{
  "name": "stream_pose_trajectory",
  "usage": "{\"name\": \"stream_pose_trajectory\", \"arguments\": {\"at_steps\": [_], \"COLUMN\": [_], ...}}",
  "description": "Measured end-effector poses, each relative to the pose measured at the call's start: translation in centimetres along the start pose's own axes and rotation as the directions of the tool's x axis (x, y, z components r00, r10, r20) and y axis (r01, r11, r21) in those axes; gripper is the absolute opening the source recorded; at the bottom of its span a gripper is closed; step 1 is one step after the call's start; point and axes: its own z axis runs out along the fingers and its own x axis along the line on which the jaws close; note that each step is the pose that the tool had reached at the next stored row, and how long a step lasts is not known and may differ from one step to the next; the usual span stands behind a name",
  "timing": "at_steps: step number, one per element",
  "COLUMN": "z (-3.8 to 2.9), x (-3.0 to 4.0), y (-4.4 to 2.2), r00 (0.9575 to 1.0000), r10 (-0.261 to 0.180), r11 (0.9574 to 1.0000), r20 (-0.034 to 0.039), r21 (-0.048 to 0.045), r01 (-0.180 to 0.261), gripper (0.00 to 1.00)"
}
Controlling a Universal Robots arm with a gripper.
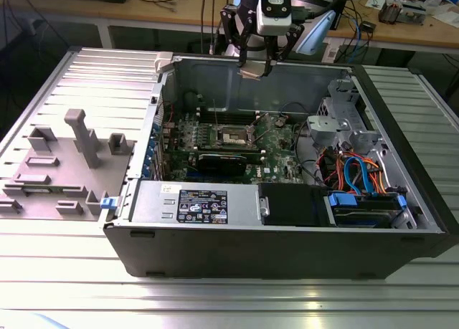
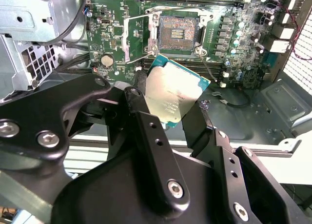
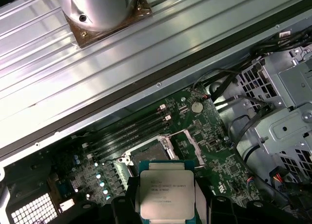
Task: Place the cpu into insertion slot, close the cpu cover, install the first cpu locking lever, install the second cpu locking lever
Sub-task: 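Place the cpu into insertion slot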
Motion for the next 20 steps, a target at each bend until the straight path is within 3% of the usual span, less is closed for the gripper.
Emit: {"name": "stream_pose_trajectory", "arguments": {"at_steps": [20], "z": [0.00], "x": [0.00], "y": [0.00], "r00": [0.9997], "r10": [0.025], "r11": [0.9997], "r20": [0.0023], "r21": [-0.0005], "r01": [-0.025], "gripper": [0.54]}}
